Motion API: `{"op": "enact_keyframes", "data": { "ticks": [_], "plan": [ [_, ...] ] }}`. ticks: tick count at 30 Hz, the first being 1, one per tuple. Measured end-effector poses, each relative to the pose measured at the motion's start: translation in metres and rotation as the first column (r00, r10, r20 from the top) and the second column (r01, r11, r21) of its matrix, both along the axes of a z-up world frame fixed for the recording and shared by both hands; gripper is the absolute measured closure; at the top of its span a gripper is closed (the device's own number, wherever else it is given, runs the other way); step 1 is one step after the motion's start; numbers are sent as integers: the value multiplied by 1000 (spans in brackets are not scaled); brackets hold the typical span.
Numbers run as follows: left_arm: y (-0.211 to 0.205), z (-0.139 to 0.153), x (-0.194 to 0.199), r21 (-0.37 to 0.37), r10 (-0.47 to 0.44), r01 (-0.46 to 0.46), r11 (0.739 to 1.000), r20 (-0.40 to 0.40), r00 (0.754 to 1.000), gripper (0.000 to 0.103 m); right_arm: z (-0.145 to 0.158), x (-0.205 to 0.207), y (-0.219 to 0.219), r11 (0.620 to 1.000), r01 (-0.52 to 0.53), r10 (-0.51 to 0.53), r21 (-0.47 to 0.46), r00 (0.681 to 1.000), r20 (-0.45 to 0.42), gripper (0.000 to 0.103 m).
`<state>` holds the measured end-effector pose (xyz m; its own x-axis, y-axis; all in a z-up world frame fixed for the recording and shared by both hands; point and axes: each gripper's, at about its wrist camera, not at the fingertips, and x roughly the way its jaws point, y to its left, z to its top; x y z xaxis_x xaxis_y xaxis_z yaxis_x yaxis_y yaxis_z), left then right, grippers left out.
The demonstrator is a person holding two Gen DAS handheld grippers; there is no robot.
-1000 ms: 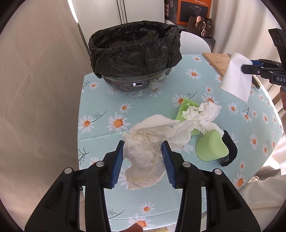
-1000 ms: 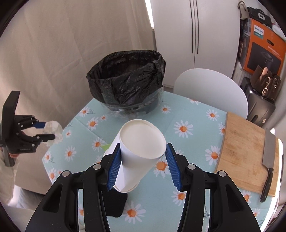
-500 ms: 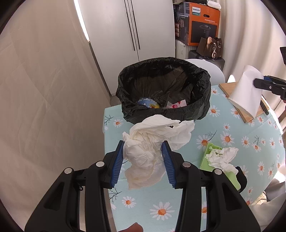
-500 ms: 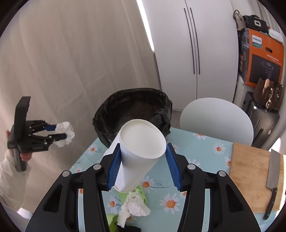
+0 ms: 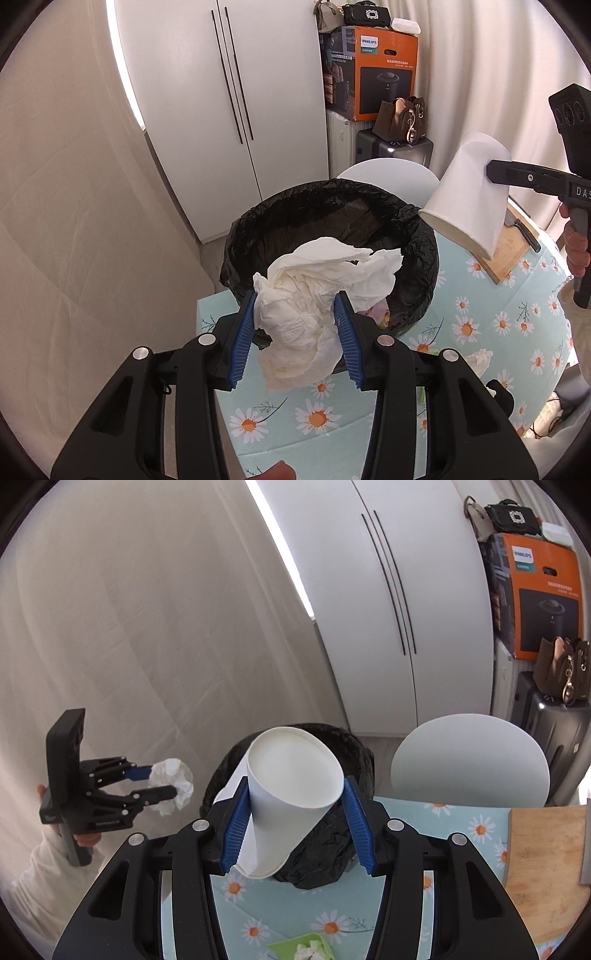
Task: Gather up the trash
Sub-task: 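Carry the cup and tissue over the bin and open both tools, then reach the right tool to the tissue on the green sponge and close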
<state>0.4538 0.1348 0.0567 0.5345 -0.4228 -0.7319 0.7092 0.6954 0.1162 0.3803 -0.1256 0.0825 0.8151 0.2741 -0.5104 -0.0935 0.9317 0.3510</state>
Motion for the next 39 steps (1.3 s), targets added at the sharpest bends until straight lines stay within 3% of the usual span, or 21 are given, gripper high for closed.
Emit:
{"op": "enact_keyframes", "data": {
  "ticks": [7, 9, 11, 19, 28, 39],
  "plan": [
    [-21, -8, 28, -31, -69, 69, 997, -1, 998, 56, -5, 27, 7, 1000, 9, -9, -5, 1000, -16, 57],
    [-24, -12, 34, -37, -74, 74, 997, -8, 997, 27, -8, 32, 7, 999, 32, -32, -5, 999, -12, 55],
    [-25, -16, 37, -38, -63, 63, 997, -23, 998, 14, -12, 38, 6, 998, 65, -65, -11, 997, -30, 29],
    [-7, -29, 29, -7, 3, -4, 1000, -40, 999, 7, -36, 39, 3, 996, 91, -92, -19, 990, -104, 19],
    [24, -33, -1, 14, 108, -107, 994, -46, 993, 6, -40, 18, 9, 995, 64, -74, -74, 987, -143, 17],
    [30, -35, -48, 27, 152, -151, 988, -46, 987, 6, -39, -23, 24, 990, -14, -11, -143, 985, -173, 16]
  ]
}}
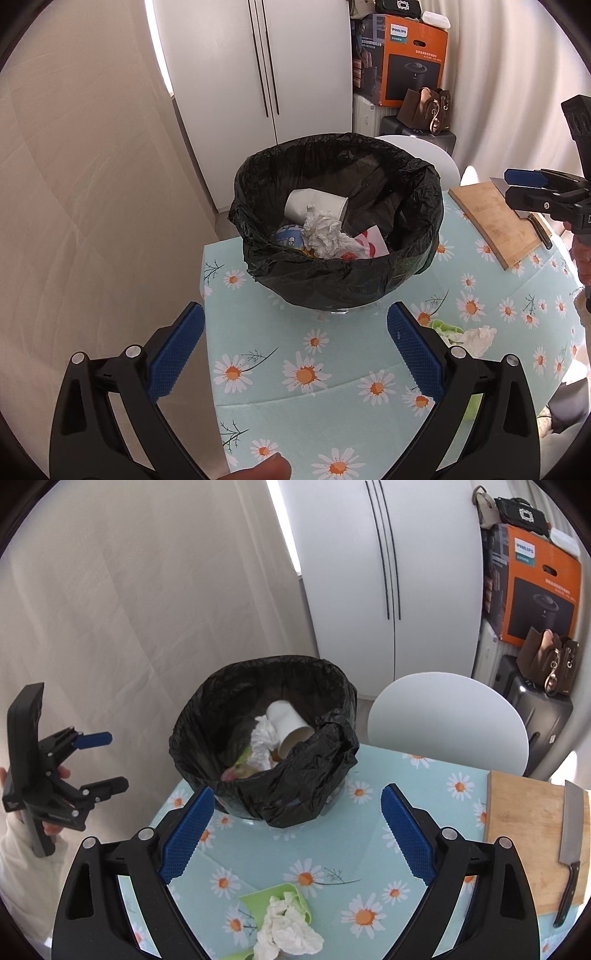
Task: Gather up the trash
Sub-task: 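Reach the right tool to the tissue on the green sponge and close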
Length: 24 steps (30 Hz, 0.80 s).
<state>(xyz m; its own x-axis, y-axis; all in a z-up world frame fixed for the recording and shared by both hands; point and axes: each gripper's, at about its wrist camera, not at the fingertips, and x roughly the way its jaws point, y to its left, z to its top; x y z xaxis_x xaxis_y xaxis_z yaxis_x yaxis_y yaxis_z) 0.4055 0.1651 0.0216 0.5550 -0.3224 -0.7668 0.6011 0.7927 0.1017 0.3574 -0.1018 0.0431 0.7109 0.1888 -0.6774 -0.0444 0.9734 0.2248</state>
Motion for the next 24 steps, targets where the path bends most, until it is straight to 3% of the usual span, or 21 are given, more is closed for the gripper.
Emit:
{"op": "enact_keyframes", "data": {
  "ticks": [11, 24],
  "plan": [
    [-1, -16, -29, 3, 25, -25, 1000, -22, 999, 6, -28, -23, 10, 999, -26, 23, -37, 997, -79, 16],
    [-26, -56, -35, 27, -87, 91, 996, -116, 989, 6, -80, -38, 5, 1000, 16, -18, -11, 980, -196, 16]
  ]
}}
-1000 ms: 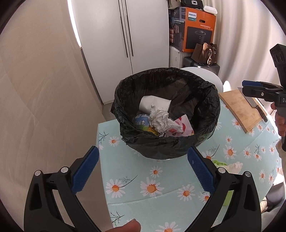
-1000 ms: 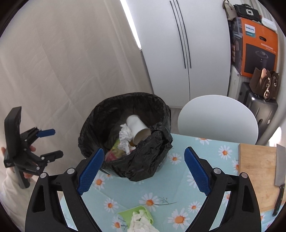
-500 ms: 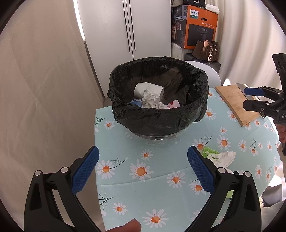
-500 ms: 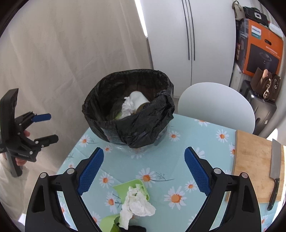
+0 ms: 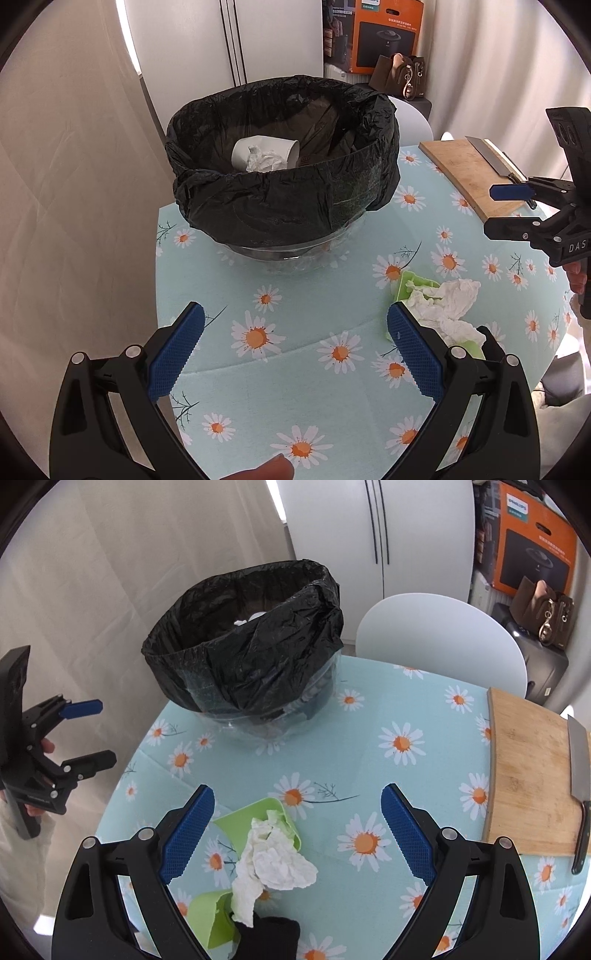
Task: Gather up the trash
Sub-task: 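Reach the right tool to the tissue on the green sponge and close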
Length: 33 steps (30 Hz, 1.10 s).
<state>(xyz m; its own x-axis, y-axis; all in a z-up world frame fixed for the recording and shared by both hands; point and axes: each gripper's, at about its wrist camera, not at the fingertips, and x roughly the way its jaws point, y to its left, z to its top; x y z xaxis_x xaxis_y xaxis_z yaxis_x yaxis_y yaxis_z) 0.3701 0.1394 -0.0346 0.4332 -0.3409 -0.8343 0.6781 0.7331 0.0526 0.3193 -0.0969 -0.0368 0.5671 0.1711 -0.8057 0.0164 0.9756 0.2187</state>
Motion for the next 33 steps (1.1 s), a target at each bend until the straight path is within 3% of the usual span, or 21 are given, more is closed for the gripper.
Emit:
{"op": "enact_keyframes", "data": {
  "ticks": [13, 21, 26, 29, 33],
  "plan": [
    [-39, -49, 2, 68, -180, 185, 980, -76, 981, 6, -50, -17, 2, 998, 62, -59, 23, 991, -121, 16],
    [-47, -81, 3, 122, -285, 298, 947, -112, 952, 6, -77, -22, 10, 995, 97, -91, 27, 981, -174, 17],
    [-51, -98, 1, 126, -354, 371, 920, -143, 924, 6, -89, -22, 15, 991, 122, -110, 58, 978, -175, 33],
    [-56, -103, -3, 116, -397, 416, 902, -157, 904, 6, -94, -24, 20, 989, 119, -102, 85, 979, -176, 66],
    [-66, -107, -13, 116, -445, 463, 878, -153, 882, 6, -97, -31, 22, 985, 132, -112, 112, 979, -170, 81]
  ]
}}
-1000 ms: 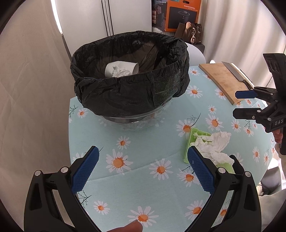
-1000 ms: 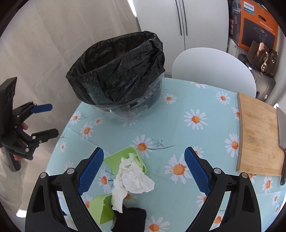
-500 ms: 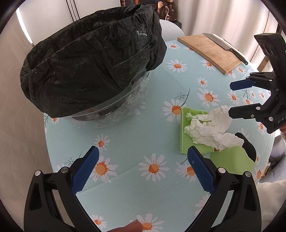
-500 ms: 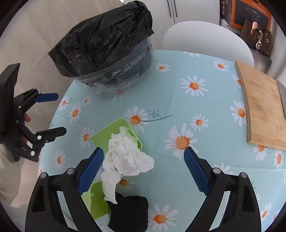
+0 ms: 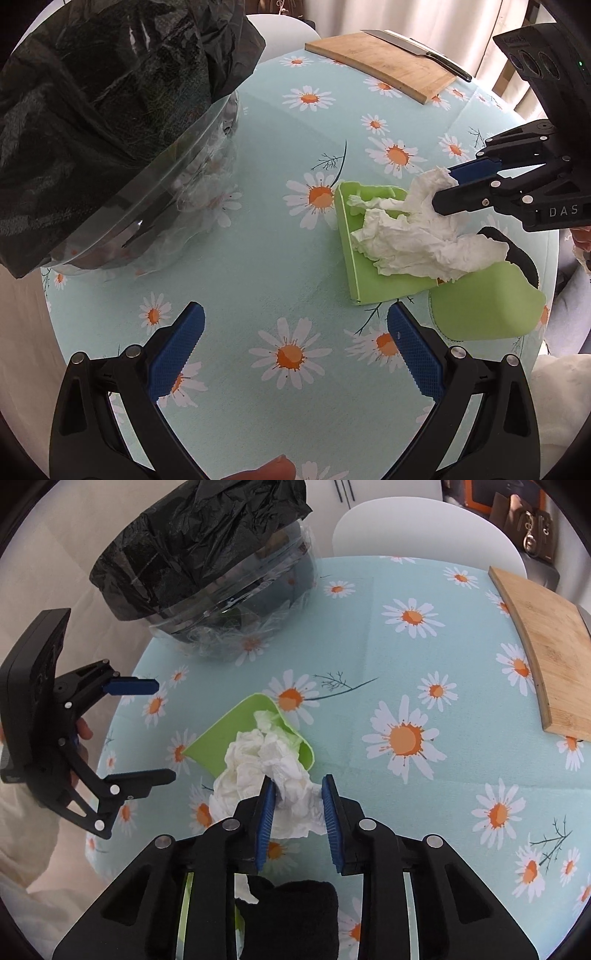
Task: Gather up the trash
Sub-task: 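Reach the right tool to the tissue on the green sponge and close, then close the left tool on the flat green sponge piece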
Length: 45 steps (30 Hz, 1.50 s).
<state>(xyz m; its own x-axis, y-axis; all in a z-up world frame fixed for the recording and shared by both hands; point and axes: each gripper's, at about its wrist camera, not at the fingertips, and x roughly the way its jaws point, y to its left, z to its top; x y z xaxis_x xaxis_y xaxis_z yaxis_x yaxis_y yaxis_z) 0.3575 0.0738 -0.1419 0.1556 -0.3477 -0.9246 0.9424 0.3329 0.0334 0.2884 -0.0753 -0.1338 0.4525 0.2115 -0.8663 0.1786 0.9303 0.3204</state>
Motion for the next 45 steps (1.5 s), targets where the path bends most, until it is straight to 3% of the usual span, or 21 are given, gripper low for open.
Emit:
{"op": "enact_keyframes", "data": {
  "ticks": [7, 14, 22, 25, 29, 30, 39, 45],
  "plan": [
    [-22, -7, -10, -20, -32, 31, 999, -37, 999, 6, 16, -17, -11, 1000, 8, -8, -16, 1000, 16, 87],
    [-41, -9, -11, -25, -26, 25, 999, -45, 999, 24, 41, -31, -23, 1000, -13, 13, -10, 998, 55, 88],
    [-63, -13, -9, -35, -44, 42, 999, -82, 996, 25, 63, -48, -39, 999, -11, 13, -32, 997, 76, 88],
    [-69, -17, -11, -21, -61, 60, 998, -65, 996, 35, 65, -54, -48, 999, 7, -4, -42, 997, 74, 88],
    [-71, -23, -10, -4, -62, 62, 998, -57, 996, 78, 62, -62, -59, 997, 51, -47, -57, 996, 70, 88],
    [-71, -23, -11, -3, -66, 65, 998, -48, 997, 84, 61, -65, -62, 996, 64, -60, -59, 996, 68, 88],
    [-52, -9, -15, -12, -4, 4, 1000, -59, 998, 100, 60, -80, -87, 993, 102, -96, -62, 992, 87, 88],
    [-37, 5, -15, -9, 88, -88, 996, -38, 995, 100, 65, -80, -97, 994, 85, -78, -62, 990, 118, 87]
  ]
}}
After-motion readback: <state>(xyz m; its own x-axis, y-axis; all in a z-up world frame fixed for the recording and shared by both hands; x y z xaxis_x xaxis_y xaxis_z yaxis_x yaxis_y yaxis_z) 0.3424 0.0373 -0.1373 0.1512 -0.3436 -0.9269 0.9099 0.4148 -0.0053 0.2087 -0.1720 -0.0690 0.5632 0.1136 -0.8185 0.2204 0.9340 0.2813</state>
